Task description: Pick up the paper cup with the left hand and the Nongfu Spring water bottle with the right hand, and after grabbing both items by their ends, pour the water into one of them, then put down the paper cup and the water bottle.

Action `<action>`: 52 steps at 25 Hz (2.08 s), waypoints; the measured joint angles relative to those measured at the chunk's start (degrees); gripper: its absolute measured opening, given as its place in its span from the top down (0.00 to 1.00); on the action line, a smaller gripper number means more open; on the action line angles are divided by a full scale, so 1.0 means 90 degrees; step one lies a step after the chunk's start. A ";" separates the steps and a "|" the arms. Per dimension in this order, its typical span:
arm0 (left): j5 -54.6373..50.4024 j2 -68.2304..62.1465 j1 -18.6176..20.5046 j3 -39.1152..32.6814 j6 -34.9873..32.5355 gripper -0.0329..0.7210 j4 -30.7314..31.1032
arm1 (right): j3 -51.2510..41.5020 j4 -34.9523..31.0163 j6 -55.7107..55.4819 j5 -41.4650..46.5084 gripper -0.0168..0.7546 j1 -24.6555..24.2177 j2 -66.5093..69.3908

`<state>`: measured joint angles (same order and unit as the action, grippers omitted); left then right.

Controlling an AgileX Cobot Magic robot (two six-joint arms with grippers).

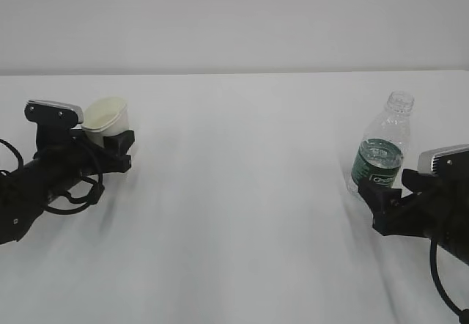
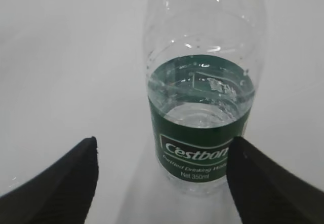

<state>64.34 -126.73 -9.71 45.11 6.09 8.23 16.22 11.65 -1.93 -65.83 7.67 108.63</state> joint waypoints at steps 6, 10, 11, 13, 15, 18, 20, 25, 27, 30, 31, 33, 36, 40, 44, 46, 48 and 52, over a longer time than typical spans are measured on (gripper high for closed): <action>0.0000 -0.0136 0.0000 0.0011 0.0000 0.39 0.0013 | 0.0000 0.0000 0.0000 0.0000 0.21 0.0000 0.0000; 0.0000 -0.0141 0.0000 0.0011 0.0000 0.39 0.0040 | 0.0000 0.0000 0.0000 0.0000 0.21 0.0000 0.0000; 0.0000 -0.0152 0.0000 0.0011 0.0000 0.39 0.0038 | 0.0000 0.0000 0.0000 0.0000 0.21 0.0000 0.0000; 0.0000 -0.0152 0.0000 0.0011 0.0000 0.39 0.0038 | 0.0000 0.0000 0.0000 0.0000 0.21 0.0000 0.0000; 0.0000 -0.0152 0.0000 0.0011 0.0000 0.39 0.0038 | 0.0000 0.0000 0.0000 0.0000 0.21 0.0000 0.0000; 0.0000 -0.0152 0.0000 0.0011 0.0000 0.39 0.0057 | 0.0000 0.0000 0.0000 0.0000 0.21 0.0000 0.0000; 0.0000 -0.0152 0.0000 0.0011 0.0000 0.39 0.0091 | 0.0000 0.0000 0.0000 0.0000 0.21 0.0000 0.0000; 0.0000 -0.0152 0.0000 0.0011 0.0000 0.39 0.0243 | 0.0000 0.0000 0.0000 0.0000 0.21 0.0000 0.0000; 0.0000 -0.0152 0.0000 0.0011 0.0000 0.39 0.0300 | 0.0000 0.0000 0.0000 0.0000 0.21 0.0000 0.0000; 0.0000 -0.0152 0.0000 0.0011 0.0000 0.39 0.0314 | 0.0000 0.0000 0.0000 0.0000 0.21 0.0000 0.0000; 0.0000 -0.0152 0.0000 0.0011 0.0000 0.39 0.0325 | 0.0000 0.0000 0.0000 0.0000 0.21 0.0000 0.0000; 0.0000 -0.0152 0.0000 0.0011 0.0000 0.39 0.0325 | 0.0000 0.0000 0.0000 0.0000 0.21 0.0000 0.0000; 0.0000 -0.0225 0.0000 0.0011 0.0000 0.39 0.0325 | 0.0000 0.0000 0.0000 0.0000 0.21 0.0000 0.0000; -0.0004 -0.0251 0.0000 0.0011 0.0000 0.39 0.0358 | 0.0000 0.0000 0.0000 0.0000 0.21 0.0000 0.0000; -0.0004 -0.0254 0.0000 0.0011 0.0000 0.39 0.0407 | 0.0000 0.0000 0.0000 0.0000 0.21 0.0000 0.0000; 0.0050 -0.0310 0.0000 0.0011 0.0000 0.39 0.0407 | 0.0000 0.0000 0.0000 0.0000 0.21 0.0000 0.0000; 0.0148 -0.0359 0.0000 0.0011 0.0000 0.39 0.0411 | 0.0000 0.0000 0.0000 0.0000 0.21 0.0000 0.0000; 0.0175 -0.0358 0.0000 0.0011 0.0000 0.39 0.0421 | 0.0000 0.0000 0.0000 0.0000 0.21 0.0000 0.0000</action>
<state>65.91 -129.95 -9.71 45.21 6.09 12.03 16.22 11.65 -1.93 -65.83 7.67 108.63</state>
